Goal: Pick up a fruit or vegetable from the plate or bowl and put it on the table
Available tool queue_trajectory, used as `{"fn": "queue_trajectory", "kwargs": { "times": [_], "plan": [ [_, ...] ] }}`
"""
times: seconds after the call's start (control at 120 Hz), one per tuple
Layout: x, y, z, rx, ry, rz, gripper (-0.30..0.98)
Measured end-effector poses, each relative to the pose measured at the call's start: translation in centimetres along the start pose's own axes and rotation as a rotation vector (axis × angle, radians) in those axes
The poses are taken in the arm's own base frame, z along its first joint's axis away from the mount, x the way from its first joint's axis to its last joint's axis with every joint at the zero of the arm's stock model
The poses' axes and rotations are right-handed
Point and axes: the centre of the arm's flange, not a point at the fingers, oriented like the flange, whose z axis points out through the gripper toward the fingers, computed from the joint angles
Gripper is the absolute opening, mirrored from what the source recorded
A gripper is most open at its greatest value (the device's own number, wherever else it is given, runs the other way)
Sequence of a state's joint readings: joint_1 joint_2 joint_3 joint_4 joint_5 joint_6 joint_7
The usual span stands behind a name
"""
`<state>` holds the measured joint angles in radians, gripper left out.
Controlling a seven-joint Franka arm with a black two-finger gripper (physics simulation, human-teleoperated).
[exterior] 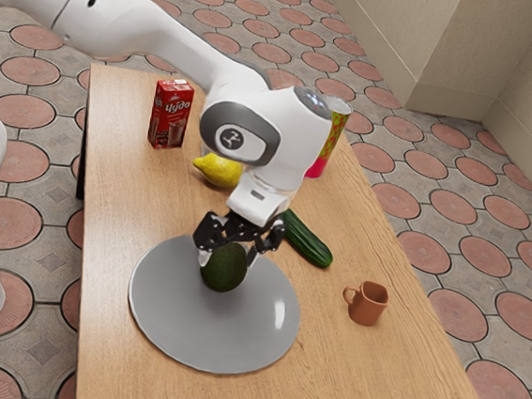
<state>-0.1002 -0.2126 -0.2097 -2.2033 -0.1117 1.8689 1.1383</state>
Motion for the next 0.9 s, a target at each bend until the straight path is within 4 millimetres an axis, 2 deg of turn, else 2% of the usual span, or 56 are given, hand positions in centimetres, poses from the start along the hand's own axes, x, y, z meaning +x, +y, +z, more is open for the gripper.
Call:
{"fn": "queue_trajectory", "kwargs": {
  "times": [0.242,0.283,0.383,0.45,0.567,0.667,0.767,0.833,0.9],
  "plan": [
    [-1.1,-2.3,3.4,-0.038,-0.002,-0.009,0.68],
    [-1.3,-2.6,3.6,-0.036,0.000,-0.010,0.66],
    [-1.3,-2.7,3.5,-0.024,0.004,-0.005,0.50],
    [-1.2,-2.8,3.4,-0.017,0.005,-0.005,0.44],
    [-1.2,-2.6,2.9,-0.007,0.005,-0.011,0.41],
    [-1.4,-1.6,0.6,0.025,0.008,-0.027,0.37],
    [-2.7,-0.7,-3.3,0.079,0.005,-0.070,0.35],
    [-4.6,-0.8,-5.5,0.097,-0.002,-0.125,0.35],
    [-7.3,-0.7,-7.2,0.099,-0.009,-0.202,0.36]
  ]
}}
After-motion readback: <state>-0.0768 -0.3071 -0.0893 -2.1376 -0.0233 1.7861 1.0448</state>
